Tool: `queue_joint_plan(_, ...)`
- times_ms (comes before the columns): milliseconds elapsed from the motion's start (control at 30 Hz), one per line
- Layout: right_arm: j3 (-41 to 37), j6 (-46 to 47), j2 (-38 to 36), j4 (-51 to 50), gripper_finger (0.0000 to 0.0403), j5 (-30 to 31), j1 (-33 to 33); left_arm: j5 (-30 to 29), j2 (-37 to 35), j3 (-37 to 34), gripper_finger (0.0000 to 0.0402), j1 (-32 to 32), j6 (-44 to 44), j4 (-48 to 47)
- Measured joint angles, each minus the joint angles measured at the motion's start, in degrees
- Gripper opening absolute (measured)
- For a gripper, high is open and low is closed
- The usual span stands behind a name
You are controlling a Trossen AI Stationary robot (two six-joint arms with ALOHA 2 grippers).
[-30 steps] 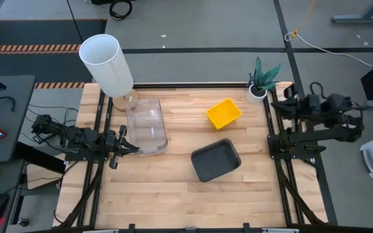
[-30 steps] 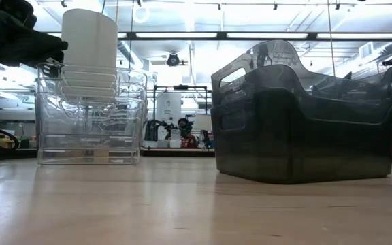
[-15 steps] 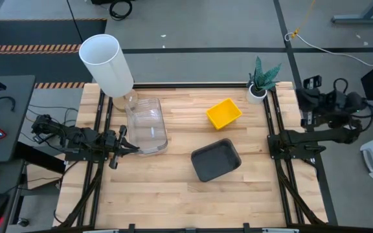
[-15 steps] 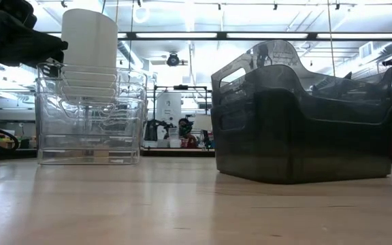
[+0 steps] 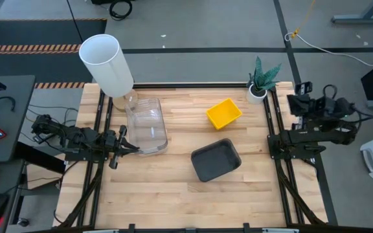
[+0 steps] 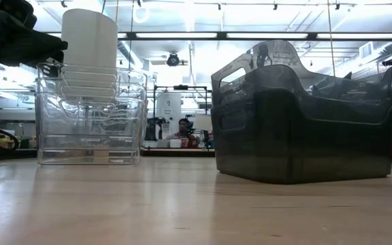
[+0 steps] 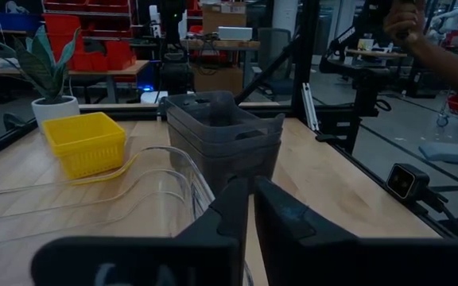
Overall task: Stack baskets by color
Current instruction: Return to Home Position
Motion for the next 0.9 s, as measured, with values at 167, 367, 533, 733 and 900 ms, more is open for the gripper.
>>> queue_joint_plan(167, -4.7, -0.5, 0.0, 2.9, 0.0005, 0.0, 0.0, 0.0, 0.0, 0.0, 0.0029, 0.0, 0.0, 0.0)
queue_joint_plan(367, -9.2, 0.3, 0.0, 7.6, 0.0005, 0.0, 0.0, 0.0, 0.0, 0.0, 0.0038, 0.0, 0.0, 0.0)
queue_joint_plan(533, -14.4, -0.6, 0.0, 13.6, 0.0005, -0.1, 0.0, 0.0, 0.0, 0.0, 0.0036, 0.0, 0.0, 0.0)
queue_joint_plan(733, -21.2, -1.1, 0.0, 22.6, 0.0005, -0.1, 0.0, 0.0, 0.0, 0.0, 0.003, 0.0, 0.0, 0.0)
queue_joint_plan(900, -23.7, -0.1, 0.0, 24.6, 0.0005, 0.1, 0.0, 0.0, 0.0, 0.0, 0.0036, 0.0, 0.0, 0.0)
